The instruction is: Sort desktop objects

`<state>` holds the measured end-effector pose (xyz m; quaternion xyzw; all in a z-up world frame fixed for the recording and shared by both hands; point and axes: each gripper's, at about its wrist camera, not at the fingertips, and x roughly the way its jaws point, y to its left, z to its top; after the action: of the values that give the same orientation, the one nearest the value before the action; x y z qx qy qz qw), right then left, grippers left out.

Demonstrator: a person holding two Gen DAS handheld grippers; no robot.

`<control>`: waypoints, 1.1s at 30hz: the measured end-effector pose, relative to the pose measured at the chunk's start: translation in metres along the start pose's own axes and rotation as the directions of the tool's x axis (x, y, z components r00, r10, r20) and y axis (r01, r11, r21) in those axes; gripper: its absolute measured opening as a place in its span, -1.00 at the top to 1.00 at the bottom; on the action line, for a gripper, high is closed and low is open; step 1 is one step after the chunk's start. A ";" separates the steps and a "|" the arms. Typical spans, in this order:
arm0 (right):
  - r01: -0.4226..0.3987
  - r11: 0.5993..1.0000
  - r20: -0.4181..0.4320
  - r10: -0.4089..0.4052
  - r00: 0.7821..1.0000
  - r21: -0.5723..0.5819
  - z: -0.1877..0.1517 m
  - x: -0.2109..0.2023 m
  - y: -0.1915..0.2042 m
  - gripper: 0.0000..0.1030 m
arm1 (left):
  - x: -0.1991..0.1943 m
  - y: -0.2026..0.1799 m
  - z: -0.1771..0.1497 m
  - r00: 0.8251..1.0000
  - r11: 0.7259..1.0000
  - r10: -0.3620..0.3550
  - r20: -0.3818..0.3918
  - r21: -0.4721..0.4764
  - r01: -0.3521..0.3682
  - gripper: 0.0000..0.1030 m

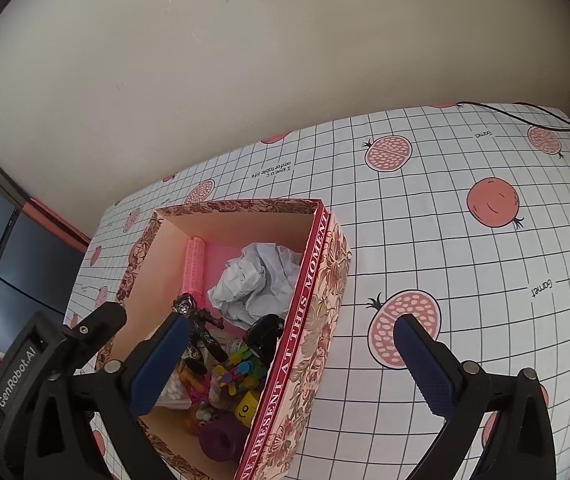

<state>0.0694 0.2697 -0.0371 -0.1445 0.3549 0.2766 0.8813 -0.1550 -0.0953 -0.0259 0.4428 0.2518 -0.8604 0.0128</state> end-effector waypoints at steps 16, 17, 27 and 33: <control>0.045 0.998 0.064 -0.047 0.997 0.035 -0.016 -0.063 -0.018 -1.00 | -0.021 0.004 -0.031 0.993 0.989 0.110 -0.052 0.104 -0.104 -0.79; 0.049 0.998 0.067 -0.051 0.996 0.032 -0.019 -0.067 -0.020 -1.00 | -0.022 0.004 -0.035 0.993 0.989 0.105 -0.059 0.109 -0.098 -0.79; 0.134 0.991 0.085 -0.133 0.988 -0.015 -0.054 -0.092 -0.037 -1.00 | -0.053 -0.006 -0.070 0.996 0.972 0.075 -0.042 0.224 -0.064 -0.79; 0.161 0.986 0.145 -0.153 0.978 -0.040 -0.070 -0.112 -0.039 -1.00 | -0.066 -0.009 -0.096 0.998 0.954 0.046 -0.041 0.298 -0.032 -0.79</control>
<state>-0.0123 0.1632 -0.0047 -0.1748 0.2718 0.2248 0.9193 -0.0448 -0.0585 -0.0177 0.4649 0.1112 -0.8773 -0.0430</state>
